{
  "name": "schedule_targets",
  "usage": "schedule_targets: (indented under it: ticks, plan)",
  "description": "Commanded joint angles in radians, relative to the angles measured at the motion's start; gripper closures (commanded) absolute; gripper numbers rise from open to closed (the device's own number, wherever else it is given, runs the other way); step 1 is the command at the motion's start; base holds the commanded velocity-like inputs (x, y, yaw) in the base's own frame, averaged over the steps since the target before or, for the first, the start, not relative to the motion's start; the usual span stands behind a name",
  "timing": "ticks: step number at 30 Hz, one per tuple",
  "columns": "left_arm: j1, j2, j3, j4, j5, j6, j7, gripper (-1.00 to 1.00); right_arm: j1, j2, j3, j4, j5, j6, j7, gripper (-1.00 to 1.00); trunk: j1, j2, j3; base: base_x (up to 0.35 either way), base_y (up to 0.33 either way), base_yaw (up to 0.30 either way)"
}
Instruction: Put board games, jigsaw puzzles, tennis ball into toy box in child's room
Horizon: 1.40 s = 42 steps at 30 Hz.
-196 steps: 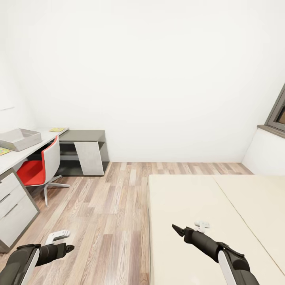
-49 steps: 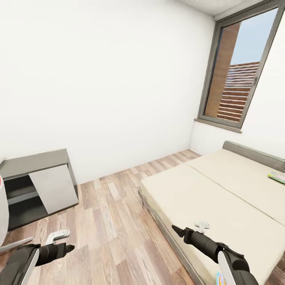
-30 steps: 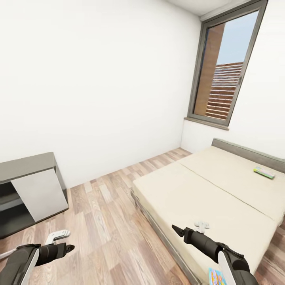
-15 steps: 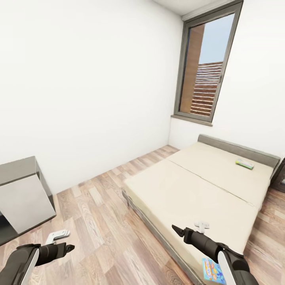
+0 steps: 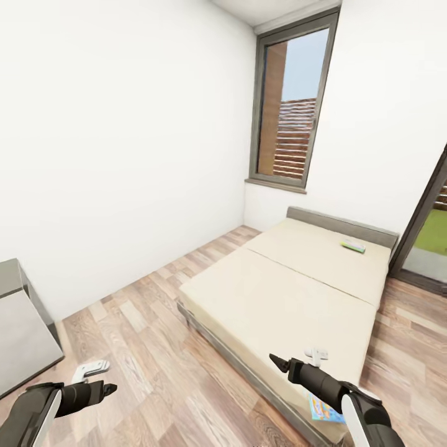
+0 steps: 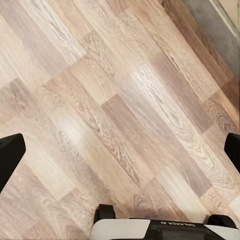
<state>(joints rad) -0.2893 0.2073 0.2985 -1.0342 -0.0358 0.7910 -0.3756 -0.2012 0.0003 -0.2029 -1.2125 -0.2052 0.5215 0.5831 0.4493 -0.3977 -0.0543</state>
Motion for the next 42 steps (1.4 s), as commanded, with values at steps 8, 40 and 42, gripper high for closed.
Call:
schedule_targets:
  ticks: [8,40,42]
  plan:
    - [-0.001,0.0,0.002,-0.001,-0.004,0.005,-0.006,-1.0,-0.001,0.001,-0.001,0.001,-0.007,0.008,0.001,-1.0,0.001,-0.002,-0.002,0.0,0.012,-0.277]
    - [-0.001,-0.001,0.002,-0.001,-0.004,0.005,-0.007,-1.0,-0.001,0.001,-0.001,0.002,-0.005,0.009,-0.001,-1.0,0.001,-0.002,-0.002,0.0,0.0,-0.279]
    - [-0.001,-0.001,0.002,-0.001,-0.004,0.005,-0.008,-1.0,-0.001,0.0,-0.001,0.002,-0.005,0.009,-0.001,-1.0,0.001,-0.002,-0.002,0.0,0.0,-0.279]
